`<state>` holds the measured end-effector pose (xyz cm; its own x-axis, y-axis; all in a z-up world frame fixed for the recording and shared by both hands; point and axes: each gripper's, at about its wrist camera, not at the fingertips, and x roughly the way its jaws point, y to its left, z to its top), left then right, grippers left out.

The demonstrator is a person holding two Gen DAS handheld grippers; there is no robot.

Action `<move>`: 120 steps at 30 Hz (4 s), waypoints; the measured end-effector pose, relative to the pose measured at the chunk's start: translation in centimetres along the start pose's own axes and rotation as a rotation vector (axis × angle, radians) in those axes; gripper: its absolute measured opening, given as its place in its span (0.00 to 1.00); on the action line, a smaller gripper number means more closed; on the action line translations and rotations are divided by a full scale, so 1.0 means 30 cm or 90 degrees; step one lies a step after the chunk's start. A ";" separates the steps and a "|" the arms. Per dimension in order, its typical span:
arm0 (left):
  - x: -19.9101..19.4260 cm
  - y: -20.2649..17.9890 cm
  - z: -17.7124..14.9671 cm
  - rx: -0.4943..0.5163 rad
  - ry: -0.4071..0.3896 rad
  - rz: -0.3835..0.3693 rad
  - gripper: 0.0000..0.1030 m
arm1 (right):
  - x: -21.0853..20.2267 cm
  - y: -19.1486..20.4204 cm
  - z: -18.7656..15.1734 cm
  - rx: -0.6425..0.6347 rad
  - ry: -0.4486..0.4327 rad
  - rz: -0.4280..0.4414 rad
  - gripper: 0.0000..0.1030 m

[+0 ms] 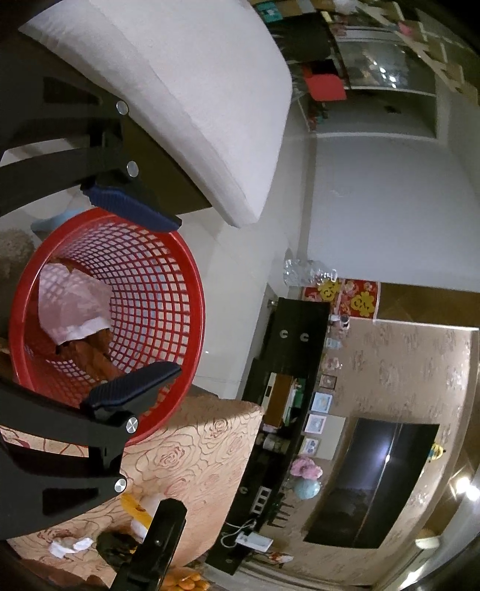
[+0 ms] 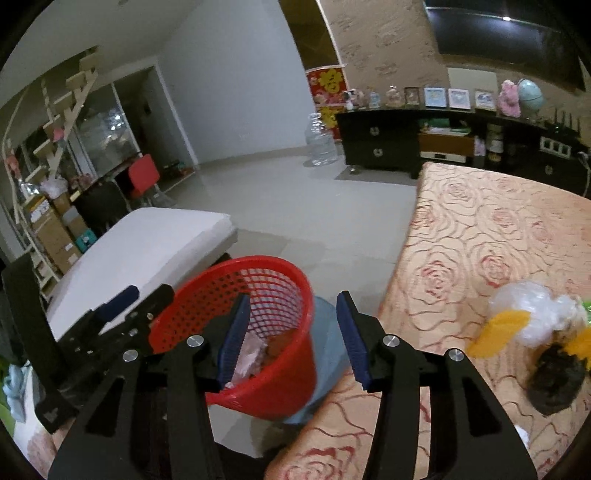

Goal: Collect trash
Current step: 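Move both grippers over the red wastebasket and release both items, then move both grippers back toward the remaining trash on the table, then grasp the yellow foam net with the left gripper, then grasp the dark brown cloth with the right gripper while the left gripper holds the yellow net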

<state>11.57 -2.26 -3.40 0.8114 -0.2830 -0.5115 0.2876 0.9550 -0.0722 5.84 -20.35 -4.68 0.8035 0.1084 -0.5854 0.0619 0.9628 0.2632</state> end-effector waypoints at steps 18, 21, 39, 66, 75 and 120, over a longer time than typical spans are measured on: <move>-0.003 -0.040 -0.009 0.014 -0.010 -0.001 0.77 | -0.214 -0.317 -0.104 0.048 -0.065 -0.178 0.83; -0.006 -0.056 -0.012 0.022 -0.015 -0.003 0.77 | -0.268 -0.416 -0.126 0.061 -0.074 -0.222 0.85; -0.022 -0.238 -0.052 0.104 -0.018 -0.025 0.80 | -0.482 -0.845 -0.313 0.169 -0.089 -0.378 0.93; 0.064 -0.770 -0.136 0.282 0.025 -0.197 0.80 | -0.496 -0.841 -0.346 0.184 -0.084 -0.336 0.93; 0.194 -0.900 -0.166 0.309 0.062 -0.249 0.79 | -0.487 -0.835 -0.352 0.183 -0.076 -0.311 0.93; -0.009 -0.607 -0.154 0.176 0.035 -0.238 0.16 | -0.248 -0.632 -0.308 0.021 -0.033 -0.241 0.93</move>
<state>3.76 -19.16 -5.89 0.6002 -0.5911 -0.5389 0.6863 0.7266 -0.0326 -6.76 -37.12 -12.39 0.7491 -0.2673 -0.6061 0.3788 0.9235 0.0608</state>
